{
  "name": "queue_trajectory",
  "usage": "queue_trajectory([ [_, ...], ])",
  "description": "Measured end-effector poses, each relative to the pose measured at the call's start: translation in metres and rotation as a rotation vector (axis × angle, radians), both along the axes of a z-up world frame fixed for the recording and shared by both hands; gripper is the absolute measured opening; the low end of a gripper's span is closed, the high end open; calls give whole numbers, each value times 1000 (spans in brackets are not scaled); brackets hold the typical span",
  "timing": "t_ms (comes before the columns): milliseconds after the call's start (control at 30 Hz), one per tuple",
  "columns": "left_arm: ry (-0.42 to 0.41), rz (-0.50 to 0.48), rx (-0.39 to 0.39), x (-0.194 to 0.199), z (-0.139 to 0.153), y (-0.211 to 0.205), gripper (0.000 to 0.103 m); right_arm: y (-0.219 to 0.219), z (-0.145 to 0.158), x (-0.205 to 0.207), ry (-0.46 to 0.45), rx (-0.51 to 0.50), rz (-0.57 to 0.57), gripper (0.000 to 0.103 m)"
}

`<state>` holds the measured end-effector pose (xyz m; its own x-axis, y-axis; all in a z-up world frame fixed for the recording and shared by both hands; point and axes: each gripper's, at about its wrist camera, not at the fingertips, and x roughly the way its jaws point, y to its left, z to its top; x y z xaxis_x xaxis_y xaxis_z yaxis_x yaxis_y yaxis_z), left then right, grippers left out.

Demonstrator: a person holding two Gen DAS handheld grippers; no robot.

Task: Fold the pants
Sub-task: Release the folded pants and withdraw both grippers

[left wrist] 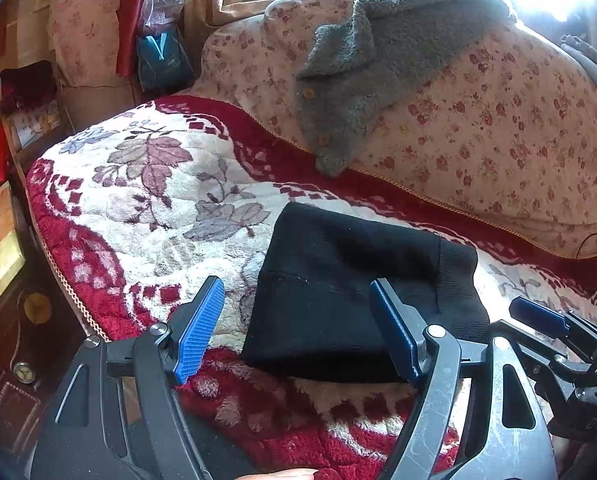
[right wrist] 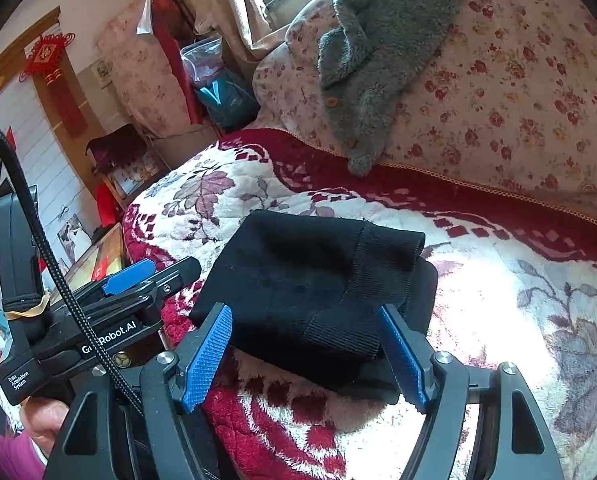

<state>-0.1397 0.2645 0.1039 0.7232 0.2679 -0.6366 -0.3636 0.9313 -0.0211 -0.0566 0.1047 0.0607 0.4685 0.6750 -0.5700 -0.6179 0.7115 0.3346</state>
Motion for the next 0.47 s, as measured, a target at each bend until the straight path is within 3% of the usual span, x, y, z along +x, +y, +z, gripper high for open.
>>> queue_trajectory([
  [300,-24,8,21,-4,3,-7,76,-2,1,-2,1,10,-13,73],
  [467,-38,-85,30,3,8,-43,76,-29,4,-1,-11,19,-66,73],
])
